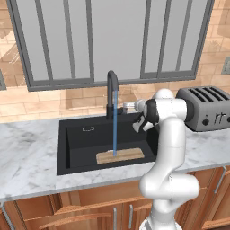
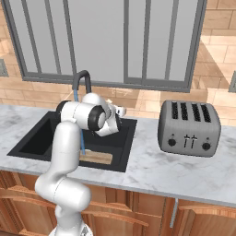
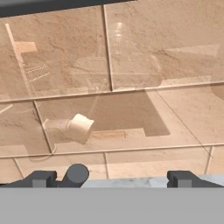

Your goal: Turn on the sink faucet with hot water and rinse the cutting board for ten seconds, then turn off the faucet. Push the cutting board to reach the water if necessary.

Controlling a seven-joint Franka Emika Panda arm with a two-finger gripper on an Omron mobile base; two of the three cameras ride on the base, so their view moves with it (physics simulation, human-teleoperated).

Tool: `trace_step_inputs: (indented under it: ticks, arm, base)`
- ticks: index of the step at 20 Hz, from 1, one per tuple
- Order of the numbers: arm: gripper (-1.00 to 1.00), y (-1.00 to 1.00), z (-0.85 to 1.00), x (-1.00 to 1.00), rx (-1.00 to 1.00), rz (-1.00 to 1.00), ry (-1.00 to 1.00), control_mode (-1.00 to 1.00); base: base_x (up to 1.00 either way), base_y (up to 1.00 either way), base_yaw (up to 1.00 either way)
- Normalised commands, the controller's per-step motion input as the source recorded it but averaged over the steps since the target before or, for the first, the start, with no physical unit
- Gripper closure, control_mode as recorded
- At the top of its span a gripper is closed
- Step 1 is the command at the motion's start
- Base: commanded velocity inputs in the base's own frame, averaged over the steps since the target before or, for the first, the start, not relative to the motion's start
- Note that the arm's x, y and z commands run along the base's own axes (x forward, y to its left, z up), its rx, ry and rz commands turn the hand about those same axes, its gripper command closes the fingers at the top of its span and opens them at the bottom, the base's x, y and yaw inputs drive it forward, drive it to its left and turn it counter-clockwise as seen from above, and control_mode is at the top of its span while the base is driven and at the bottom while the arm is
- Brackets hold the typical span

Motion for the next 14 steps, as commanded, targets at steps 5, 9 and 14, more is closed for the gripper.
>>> trace_step_inputs:
  ticks: [5, 9, 14]
  arm:
    - [-1.00, 0.00, 0.00, 0.00, 0.00, 0.00, 0.00, -1.00]
    - [-1.00, 0.00, 0.00, 0.00, 0.00, 0.00, 0.00, -1.00]
    - [-1.00, 0.00, 0.00, 0.00, 0.00, 0.00, 0.00, -1.00]
  base:
    - [0.00, 0.00, 0.00]
    - [0.00, 0.00, 0.00]
    - [0.00, 0.00, 0.00]
